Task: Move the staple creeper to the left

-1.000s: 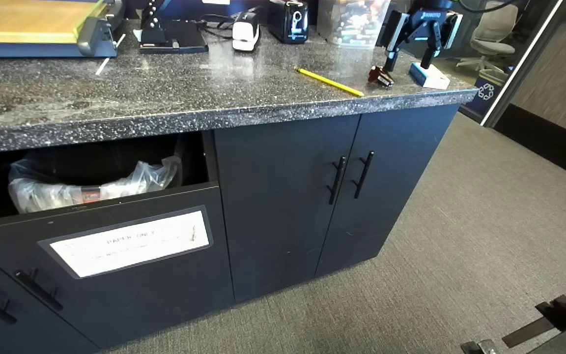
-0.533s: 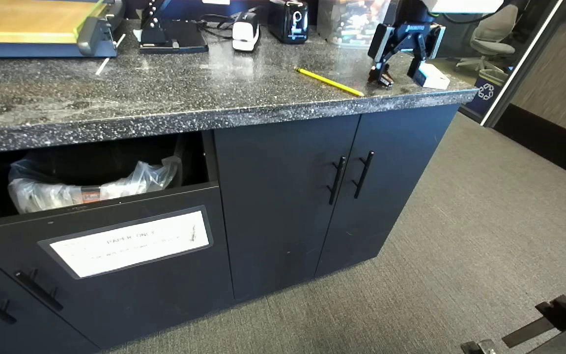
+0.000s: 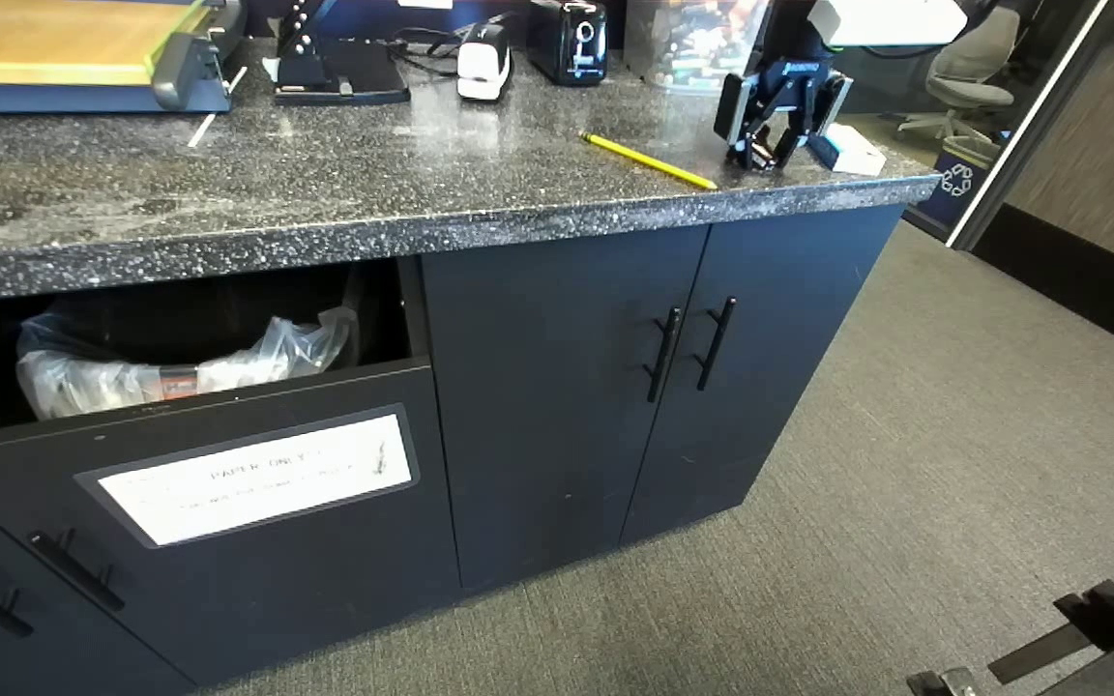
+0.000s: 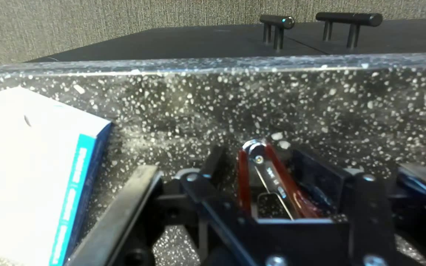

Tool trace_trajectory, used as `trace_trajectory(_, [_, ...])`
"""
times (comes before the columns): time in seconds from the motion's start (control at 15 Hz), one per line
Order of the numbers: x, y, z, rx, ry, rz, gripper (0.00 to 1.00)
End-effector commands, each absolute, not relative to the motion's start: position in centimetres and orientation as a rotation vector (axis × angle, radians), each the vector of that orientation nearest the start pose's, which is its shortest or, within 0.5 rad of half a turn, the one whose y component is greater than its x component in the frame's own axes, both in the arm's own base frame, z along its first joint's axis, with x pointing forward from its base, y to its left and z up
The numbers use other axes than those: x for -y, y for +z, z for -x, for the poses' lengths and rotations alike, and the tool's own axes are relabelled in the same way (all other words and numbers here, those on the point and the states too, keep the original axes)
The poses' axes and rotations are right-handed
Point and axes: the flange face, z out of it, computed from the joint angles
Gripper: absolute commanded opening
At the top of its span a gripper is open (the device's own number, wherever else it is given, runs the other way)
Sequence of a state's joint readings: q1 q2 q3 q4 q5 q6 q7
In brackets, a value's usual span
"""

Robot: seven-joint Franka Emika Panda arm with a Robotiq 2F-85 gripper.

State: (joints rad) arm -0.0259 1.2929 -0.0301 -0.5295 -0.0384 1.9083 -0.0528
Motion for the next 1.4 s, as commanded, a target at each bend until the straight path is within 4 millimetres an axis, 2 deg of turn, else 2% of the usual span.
trace_trajectory(0.0, [2.6,22.7,-81.9,0.077,-0.193,3.243,0.21])
trace_trajectory(0.13, [1.5,22.9,-82.1,0.103,-0.210,3.259,0.07])
trace_trajectory(0.27, [0.1,24.6,-82.2,0.137,-0.234,3.280,0.07])
trace_trajectory(0.33, [-1.2,26.1,-82.3,0.156,-0.256,3.280,0.07])
trace_trajectory(0.53, [-6.3,30.1,-82.3,0.232,-0.352,3.258,0.07])
trace_trajectory(0.73, [-12.8,32.0,-81.6,0.305,-0.391,3.230,0.07])
trace_trajectory(0.93, [-18.2,31.2,-80.5,0.356,-0.360,3.177,0.07])
trace_trajectory(1.07, [-20.5,29.7,-79.9,0.373,-0.336,3.159,0.07])
trace_trajectory(1.33, [-21.4,26.2,-79.3,0.368,-0.248,3.147,0.07])
